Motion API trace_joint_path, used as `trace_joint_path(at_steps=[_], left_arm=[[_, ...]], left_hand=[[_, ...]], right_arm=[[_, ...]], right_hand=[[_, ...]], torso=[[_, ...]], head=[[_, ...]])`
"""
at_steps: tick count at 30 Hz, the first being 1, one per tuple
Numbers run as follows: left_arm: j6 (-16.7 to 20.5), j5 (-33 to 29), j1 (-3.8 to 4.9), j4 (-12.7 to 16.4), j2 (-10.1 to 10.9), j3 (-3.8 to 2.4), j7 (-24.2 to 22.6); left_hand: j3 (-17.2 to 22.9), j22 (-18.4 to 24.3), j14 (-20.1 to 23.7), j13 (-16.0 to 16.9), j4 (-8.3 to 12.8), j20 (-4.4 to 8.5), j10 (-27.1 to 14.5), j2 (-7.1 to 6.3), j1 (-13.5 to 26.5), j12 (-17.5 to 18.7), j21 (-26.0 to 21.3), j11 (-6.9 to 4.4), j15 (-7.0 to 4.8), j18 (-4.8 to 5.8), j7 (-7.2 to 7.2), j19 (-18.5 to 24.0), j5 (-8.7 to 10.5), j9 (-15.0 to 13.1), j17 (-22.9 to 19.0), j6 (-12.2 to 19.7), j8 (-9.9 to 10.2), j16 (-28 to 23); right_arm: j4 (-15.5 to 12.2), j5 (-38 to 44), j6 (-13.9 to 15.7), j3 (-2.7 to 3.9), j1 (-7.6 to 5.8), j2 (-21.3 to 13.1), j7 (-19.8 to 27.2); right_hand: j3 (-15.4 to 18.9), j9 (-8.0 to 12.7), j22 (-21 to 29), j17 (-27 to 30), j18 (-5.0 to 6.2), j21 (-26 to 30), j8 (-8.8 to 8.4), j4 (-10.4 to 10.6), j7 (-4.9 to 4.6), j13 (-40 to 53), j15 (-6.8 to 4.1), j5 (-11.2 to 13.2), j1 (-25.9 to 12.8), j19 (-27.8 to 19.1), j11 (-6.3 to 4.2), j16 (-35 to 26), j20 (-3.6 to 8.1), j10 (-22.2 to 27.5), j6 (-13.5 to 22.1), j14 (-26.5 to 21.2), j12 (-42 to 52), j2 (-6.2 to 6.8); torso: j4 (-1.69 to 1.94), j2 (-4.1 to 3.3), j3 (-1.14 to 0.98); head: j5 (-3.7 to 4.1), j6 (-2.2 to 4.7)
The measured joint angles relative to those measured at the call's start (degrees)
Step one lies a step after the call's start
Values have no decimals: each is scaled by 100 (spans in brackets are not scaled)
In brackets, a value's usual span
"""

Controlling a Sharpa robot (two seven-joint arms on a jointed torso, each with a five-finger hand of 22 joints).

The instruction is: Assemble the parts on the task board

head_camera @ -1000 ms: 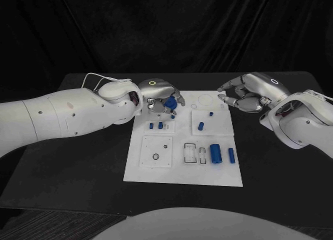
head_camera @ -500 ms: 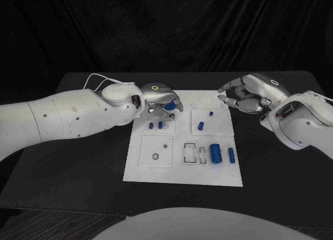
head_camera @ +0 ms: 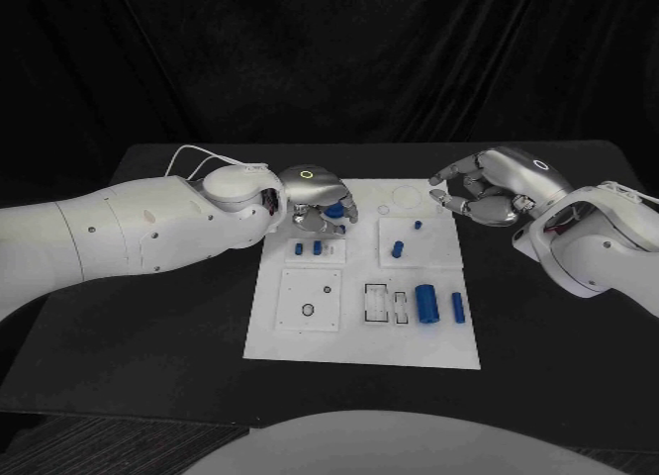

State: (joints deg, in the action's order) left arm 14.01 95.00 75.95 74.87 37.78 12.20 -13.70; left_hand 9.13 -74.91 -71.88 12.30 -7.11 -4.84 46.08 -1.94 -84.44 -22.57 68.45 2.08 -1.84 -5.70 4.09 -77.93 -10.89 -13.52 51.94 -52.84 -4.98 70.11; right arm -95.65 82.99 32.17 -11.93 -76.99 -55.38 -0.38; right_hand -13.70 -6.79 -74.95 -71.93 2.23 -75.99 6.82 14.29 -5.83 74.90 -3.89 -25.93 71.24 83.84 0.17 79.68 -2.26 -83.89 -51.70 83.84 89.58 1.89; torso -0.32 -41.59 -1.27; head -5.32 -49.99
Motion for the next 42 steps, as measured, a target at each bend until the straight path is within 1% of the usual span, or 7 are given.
trace_joint_path(at_steps=[3, 7, 22, 30, 35, 37, 42], left_arm=[[-11, 5, -6, -40, -22, 0, 16], [-25, 9, -21, -92, -66, -1, 31], [-39, 17, -112, -286, -193, 0, 49], [-53, 20, -170, -360, -238, 0, 52], [-45, 20, -183, -396, -259, -7, 51], [-29, 20, -189, -404, -261, -8, 49], [38, 20, -204, -422, -255, -8, 42]], left_hand=[[149, 0, 0, -69, 2, 21, 93, -25, -24, 91, 22, 8, 0, 0, 21, -21, -117, 37, -28, -45, 0, 0], [287, 0, 0, -142, 15, 21, 181, -53, -53, 170, 23, 16, 0, -1, 42, -21, -177, 73, -61, -81, 0, 0], [537, 1, 0, -246, 32, 21, 409, -151, 0, 268, 45, 19, 0, 0, 21, -20, -177, 151, -86, -101, 71, 21], [640, 1, 0, -252, 40, 21, 595, -181, 31, 268, 45, 1, 0, -1, 32, -20, -131, 169, -95, -131, 71, 43], [739, 1, -14, -252, 107, 20, 816, -203, 8, 267, 105, 2, -10, 5, 53, -64, -105, 157, -91, -339, 15, 84], [768, 1, -51, -250, 137, 36, 876, -205, 7, 264, 126, -9, -11, 92, 58, -78, -105, 145, -76, -372, -17, 91], [854, 1, -143, -212, 222, 54, 1152, -207, -36, 193, 246, -23, -22, 92, 64, -154, -91, 101, -3, -604, -152, 162]], right_arm=[[0, -1, -2, 0, 1, 0, 0], [0, -1, -6, 0, 1, 4, 0], [1, -2, -16, 0, 6, 14, 1], [0, -3, -16, 0, 12, 10, 2], [0, -3, -16, 0, 26, 9, 2], [1, -3, -16, 1, 39, 9, 2], [23, -3, -15, 1, 76, 20, 5]], right_hand=[[0, 0, 0, 0, 0, 0, 0, 0, -20, 0, 0, -26, 0, 0, 0, 0, 0, 0, -20, 0, 0, 0], [-16, 0, 0, 0, 0, 0, 0, -16, -20, 0, 0, -25, 0, 0, 0, 0, 0, 0, -20, 0, 0, 0], [-15, 0, 2, -1, 0, 0, 0, -16, -20, 0, 0, -51, 0, 0, 0, 0, 0, 0, -20, 0, 0, 0], [-31, 0, 2, -1, 0, 0, 0, -31, -20, 5, 0, -66, 0, 0, 0, 0, 0, 0, -20, 0, 0, 0], [-31, 0, 3, 5, 0, 0, 0, -31, -20, 4, 0, -65, 0, 0, 0, 0, 0, 0, -19, 0, 0, 0], [-31, 0, 3, 6, 0, 0, 0, -31, -20, 4, 0, -65, 0, 0, 0, 0, 0, 0, -20, 0, 0, 0], [-46, 0, 3, 6, 0, 0, 0, -47, -20, 4, 0, -65, 0, 0, 0, 0, 0, 0, -20, 0, 0, 0]], torso=[[3, -3, -1], [4, -7, -1], [-1, -7, 3], [1, -1, 5], [1, 2, 4], [1, 3, 4], [-4, 3, 3]], head=[[10, 0], [21, 0], [12, 0], [55, 0], [46, 0], [39, 0], [27, 0]])
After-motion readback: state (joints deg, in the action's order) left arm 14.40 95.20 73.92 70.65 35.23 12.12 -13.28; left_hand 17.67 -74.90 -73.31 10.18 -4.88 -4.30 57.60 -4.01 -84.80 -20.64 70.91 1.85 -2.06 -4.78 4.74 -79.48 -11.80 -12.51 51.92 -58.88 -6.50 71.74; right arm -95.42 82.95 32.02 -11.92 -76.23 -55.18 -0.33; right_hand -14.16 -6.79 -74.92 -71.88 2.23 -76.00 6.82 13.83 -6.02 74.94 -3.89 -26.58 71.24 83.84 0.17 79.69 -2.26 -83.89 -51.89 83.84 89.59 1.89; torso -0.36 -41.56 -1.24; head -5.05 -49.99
